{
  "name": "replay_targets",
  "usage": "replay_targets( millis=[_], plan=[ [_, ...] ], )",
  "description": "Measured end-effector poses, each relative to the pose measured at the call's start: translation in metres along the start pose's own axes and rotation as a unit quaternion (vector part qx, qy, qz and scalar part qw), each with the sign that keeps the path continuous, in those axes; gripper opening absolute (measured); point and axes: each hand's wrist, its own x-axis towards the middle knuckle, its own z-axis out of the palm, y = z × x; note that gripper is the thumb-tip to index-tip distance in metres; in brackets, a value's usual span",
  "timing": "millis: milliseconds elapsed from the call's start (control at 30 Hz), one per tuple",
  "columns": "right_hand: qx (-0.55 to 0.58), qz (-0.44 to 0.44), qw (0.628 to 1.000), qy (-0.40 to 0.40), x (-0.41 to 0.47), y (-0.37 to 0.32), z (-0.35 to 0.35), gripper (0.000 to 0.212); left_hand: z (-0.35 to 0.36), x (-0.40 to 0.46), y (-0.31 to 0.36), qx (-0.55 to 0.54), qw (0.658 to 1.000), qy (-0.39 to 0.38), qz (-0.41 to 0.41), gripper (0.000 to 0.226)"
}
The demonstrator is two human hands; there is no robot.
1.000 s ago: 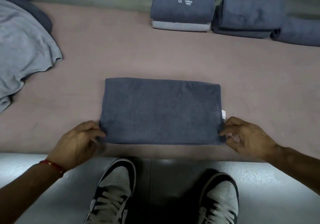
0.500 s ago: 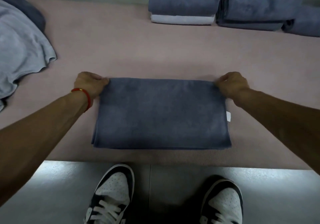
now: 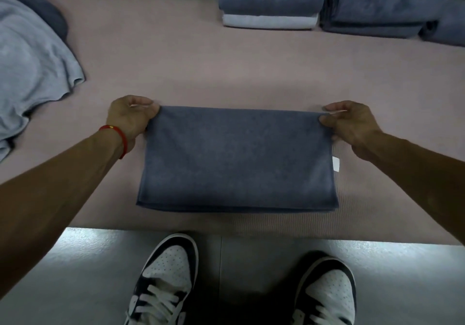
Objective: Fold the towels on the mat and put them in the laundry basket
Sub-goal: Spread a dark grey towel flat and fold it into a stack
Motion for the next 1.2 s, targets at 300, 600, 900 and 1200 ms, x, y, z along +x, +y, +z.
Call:
replay_targets(
  millis=[300,600,900,1200],
  plan=[
    [-0.072,-0.022,0.997,-0.026,-0.056,0.036,-0.004,0.064,-0.029,-0.081,-0.039,0.114,0.992,-0.040,0.043,0.042],
    [-0.094,0.012,0.991,-0.092,-0.112,0.073,-0.021,0.051,-0.056,-0.134,-0.080,0.127,0.988,-0.089,0.024,0.043],
    [-0.081,0.049,0.985,-0.143,-0.115,0.077,-0.026,0.046,-0.058,-0.132,-0.086,0.230,0.968,-0.080,0.058,0.032],
    [-0.415,-0.296,0.860,-0.009,-0.085,0.032,-0.003,0.059,0.001,-0.119,-0.036,0.480,0.800,-0.023,0.360,0.060]
  ],
)
